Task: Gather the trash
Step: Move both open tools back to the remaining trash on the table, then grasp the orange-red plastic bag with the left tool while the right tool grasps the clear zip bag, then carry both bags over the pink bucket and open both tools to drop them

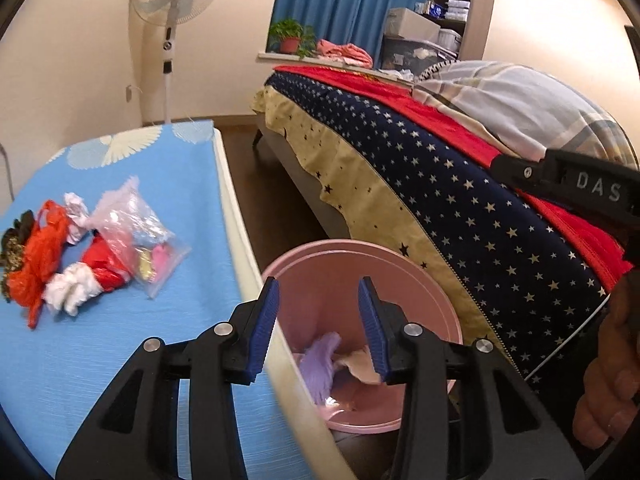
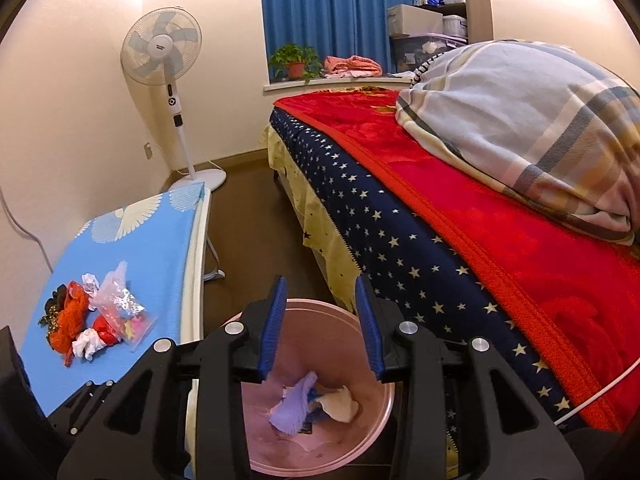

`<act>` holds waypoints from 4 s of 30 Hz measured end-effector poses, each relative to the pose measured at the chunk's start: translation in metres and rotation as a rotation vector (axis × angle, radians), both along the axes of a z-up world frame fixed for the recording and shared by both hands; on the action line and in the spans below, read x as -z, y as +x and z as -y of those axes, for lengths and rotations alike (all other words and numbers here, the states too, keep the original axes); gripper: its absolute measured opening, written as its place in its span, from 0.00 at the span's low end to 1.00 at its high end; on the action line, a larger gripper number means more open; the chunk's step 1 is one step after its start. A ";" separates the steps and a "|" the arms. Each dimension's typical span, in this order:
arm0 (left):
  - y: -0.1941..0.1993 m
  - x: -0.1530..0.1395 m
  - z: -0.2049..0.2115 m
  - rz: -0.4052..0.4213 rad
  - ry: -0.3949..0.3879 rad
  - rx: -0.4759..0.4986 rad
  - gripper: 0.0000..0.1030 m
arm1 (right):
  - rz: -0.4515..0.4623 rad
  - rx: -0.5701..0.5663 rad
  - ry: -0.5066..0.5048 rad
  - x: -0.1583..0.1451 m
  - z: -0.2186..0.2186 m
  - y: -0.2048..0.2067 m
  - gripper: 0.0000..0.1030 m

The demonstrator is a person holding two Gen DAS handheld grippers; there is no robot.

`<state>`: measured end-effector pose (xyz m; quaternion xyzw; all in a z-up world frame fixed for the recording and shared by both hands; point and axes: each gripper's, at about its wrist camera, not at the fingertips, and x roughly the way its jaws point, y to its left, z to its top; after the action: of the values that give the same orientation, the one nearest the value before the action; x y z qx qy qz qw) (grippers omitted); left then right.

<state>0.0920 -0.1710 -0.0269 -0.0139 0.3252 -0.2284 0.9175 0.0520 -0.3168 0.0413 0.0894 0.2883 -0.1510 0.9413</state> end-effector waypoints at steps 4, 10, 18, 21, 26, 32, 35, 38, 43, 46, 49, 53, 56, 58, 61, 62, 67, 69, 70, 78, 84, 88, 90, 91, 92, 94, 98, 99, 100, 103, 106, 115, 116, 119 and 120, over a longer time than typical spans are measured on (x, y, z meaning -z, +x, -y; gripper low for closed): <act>-0.001 -0.009 -0.025 0.029 -0.009 -0.054 0.39 | 0.026 -0.040 0.002 -0.002 -0.016 0.000 0.36; 0.002 -0.017 -0.073 0.058 -0.022 -0.189 0.37 | 0.066 -0.135 0.030 0.001 -0.050 0.010 0.35; 0.007 -0.019 -0.120 0.098 -0.006 -0.362 0.33 | 0.069 -0.280 0.081 0.019 -0.099 0.038 0.33; 0.011 -0.017 -0.135 0.101 0.003 -0.422 0.33 | 0.066 -0.331 0.101 0.027 -0.116 0.051 0.33; 0.019 -0.013 -0.161 0.101 0.012 -0.531 0.32 | 0.040 -0.382 0.153 0.045 -0.142 0.078 0.33; 0.032 -0.007 -0.190 0.090 0.018 -0.629 0.32 | -0.009 -0.415 0.209 0.070 -0.161 0.114 0.42; 0.041 -0.001 -0.200 0.073 0.022 -0.662 0.32 | -0.036 -0.421 0.230 0.082 -0.165 0.128 0.57; 0.048 0.006 -0.208 0.040 0.018 -0.684 0.41 | -0.063 -0.430 0.242 0.091 -0.171 0.139 0.64; 0.057 0.019 -0.220 -0.029 -0.003 -0.727 0.50 | -0.104 -0.439 0.255 0.105 -0.174 0.150 0.64; 0.063 0.027 -0.228 -0.072 -0.029 -0.747 0.50 | -0.134 -0.452 0.247 0.113 -0.178 0.154 0.64; 0.069 0.035 -0.230 -0.110 -0.067 -0.726 0.49 | -0.160 -0.460 0.240 0.119 -0.180 0.157 0.64; 0.072 0.044 -0.230 -0.148 -0.116 -0.697 0.33 | -0.173 -0.466 0.239 0.122 -0.180 0.157 0.53; 0.072 0.044 -0.228 -0.144 -0.120 -0.687 0.23 | -0.180 -0.473 0.226 0.121 -0.183 0.155 0.38; 0.071 0.041 -0.226 -0.134 -0.111 -0.679 0.17 | -0.185 -0.478 0.216 0.121 -0.184 0.155 0.26; 0.070 0.036 -0.223 -0.119 -0.097 -0.675 0.12 | -0.188 -0.484 0.215 0.121 -0.183 0.154 0.08; 0.070 0.035 -0.223 -0.116 -0.097 -0.676 0.11 | -0.186 -0.484 0.211 0.120 -0.182 0.153 0.04; 0.066 0.028 -0.223 -0.096 -0.094 -0.679 0.09 | -0.169 -0.480 0.212 0.115 -0.179 0.148 0.00; 0.063 0.024 -0.224 -0.085 -0.101 -0.679 0.09 | -0.160 -0.482 0.209 0.111 -0.179 0.144 0.01; 0.061 0.022 -0.224 -0.081 -0.102 -0.679 0.09 | -0.156 -0.481 0.209 0.110 -0.178 0.143 0.03; 0.048 0.011 -0.227 -0.052 -0.105 -0.685 0.08 | -0.158 -0.453 0.214 0.111 -0.176 0.144 0.42; 0.049 0.012 -0.226 -0.051 -0.099 -0.682 0.07 | -0.190 -0.459 0.205 0.122 -0.179 0.156 0.57; 0.050 0.012 -0.225 -0.055 -0.099 -0.681 0.07 | -0.218 -0.464 0.223 0.128 -0.179 0.164 0.57; 0.051 0.013 -0.225 -0.057 -0.100 -0.681 0.07 | -0.237 -0.470 0.218 0.130 -0.181 0.165 0.55; 0.051 0.013 -0.226 -0.059 -0.100 -0.682 0.07 | -0.241 -0.478 0.208 0.131 -0.183 0.166 0.50; 0.051 0.013 -0.226 -0.060 -0.100 -0.683 0.07 | -0.248 -0.483 0.198 0.131 -0.185 0.166 0.41; 0.051 0.014 -0.226 -0.060 -0.099 -0.685 0.07 | -0.252 -0.490 0.190 0.131 -0.187 0.166 0.34; 0.051 0.013 -0.226 -0.055 -0.095 -0.680 0.07 | -0.242 -0.500 0.175 0.129 -0.189 0.162 0.21; 0.051 0.013 -0.226 -0.053 -0.093 -0.681 0.07 | -0.238 -0.502 0.171 0.128 -0.189 0.161 0.20; 0.050 0.013 -0.226 -0.050 -0.091 -0.681 0.07 | -0.233 -0.501 0.173 0.126 -0.188 0.158 0.18; 0.048 0.010 -0.226 -0.039 -0.085 -0.684 0.07 | -0.208 -0.486 0.188 0.118 -0.182 0.153 0.15; 0.045 0.005 -0.225 -0.021 -0.076 -0.684 0.07 | -0.170 -0.466 0.180 0.104 -0.176 0.145 0.15; 0.028 -0.017 -0.217 0.051 -0.054 -0.661 0.06 | -0.093 -0.446 0.142 0.069 -0.167 0.116 0.15; 0.027 -0.019 -0.216 0.057 -0.052 -0.659 0.06 | -0.085 -0.443 0.137 0.066 -0.166 0.113 0.15; 0.019 -0.025 -0.215 0.070 -0.057 -0.653 0.06 | -0.055 -0.435 0.115 0.051 -0.162 0.101 0.15; 0.016 -0.027 -0.214 0.074 -0.058 -0.650 0.06 | -0.048 -0.433 0.110 0.047 -0.161 0.098 0.15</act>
<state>0.1080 0.0425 0.0005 -0.1348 0.2634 0.0669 0.9529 0.1499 -0.1558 -0.0062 0.0728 0.3310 0.0683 0.9383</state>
